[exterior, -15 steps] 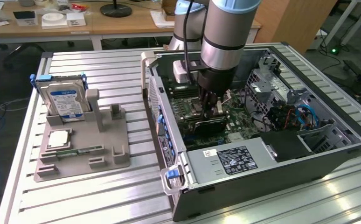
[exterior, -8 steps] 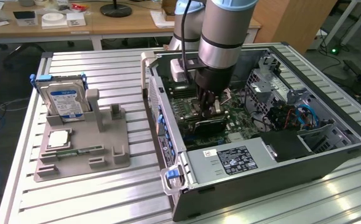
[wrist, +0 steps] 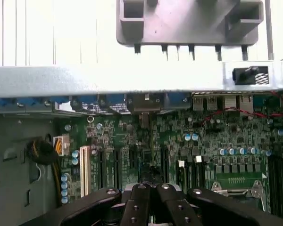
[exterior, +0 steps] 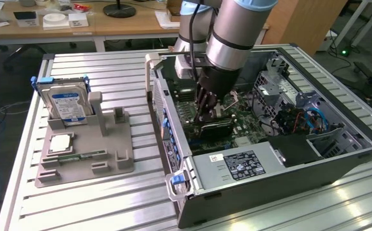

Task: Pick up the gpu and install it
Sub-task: 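Press down on the gpu until it lock into place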

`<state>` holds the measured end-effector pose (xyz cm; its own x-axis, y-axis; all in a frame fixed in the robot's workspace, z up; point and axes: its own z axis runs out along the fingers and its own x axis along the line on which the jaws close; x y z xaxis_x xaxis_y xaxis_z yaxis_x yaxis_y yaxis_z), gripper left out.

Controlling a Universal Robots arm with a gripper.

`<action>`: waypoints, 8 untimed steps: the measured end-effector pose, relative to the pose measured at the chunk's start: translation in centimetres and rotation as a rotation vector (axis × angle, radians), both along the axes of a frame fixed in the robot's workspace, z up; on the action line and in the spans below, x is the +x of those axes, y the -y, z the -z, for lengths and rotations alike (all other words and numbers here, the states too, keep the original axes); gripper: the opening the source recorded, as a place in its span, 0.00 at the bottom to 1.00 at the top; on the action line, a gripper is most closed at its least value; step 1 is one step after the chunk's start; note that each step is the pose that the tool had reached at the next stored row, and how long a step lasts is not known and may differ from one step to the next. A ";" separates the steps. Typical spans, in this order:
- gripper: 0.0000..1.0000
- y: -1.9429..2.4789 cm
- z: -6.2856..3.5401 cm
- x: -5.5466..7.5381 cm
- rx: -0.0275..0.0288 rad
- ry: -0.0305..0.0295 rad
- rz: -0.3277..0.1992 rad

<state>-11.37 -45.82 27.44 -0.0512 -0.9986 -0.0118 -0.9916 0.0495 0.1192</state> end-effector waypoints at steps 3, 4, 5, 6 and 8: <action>0.11 0.00 -0.01 0.0 0.0033 -0.0661 0.000; 0.11 0.00 0.00 0.0 0.0053 -0.0842 0.000; 0.11 0.00 -0.01 0.1 0.0059 -0.1021 0.000; 0.11 0.00 -0.05 0.1 0.0060 -0.1188 0.000; 0.11 0.00 -0.28 0.1 0.0059 -0.1403 0.000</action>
<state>-11.31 -45.82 27.72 -0.0529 -0.9985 -0.0104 -0.9652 0.0484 0.2570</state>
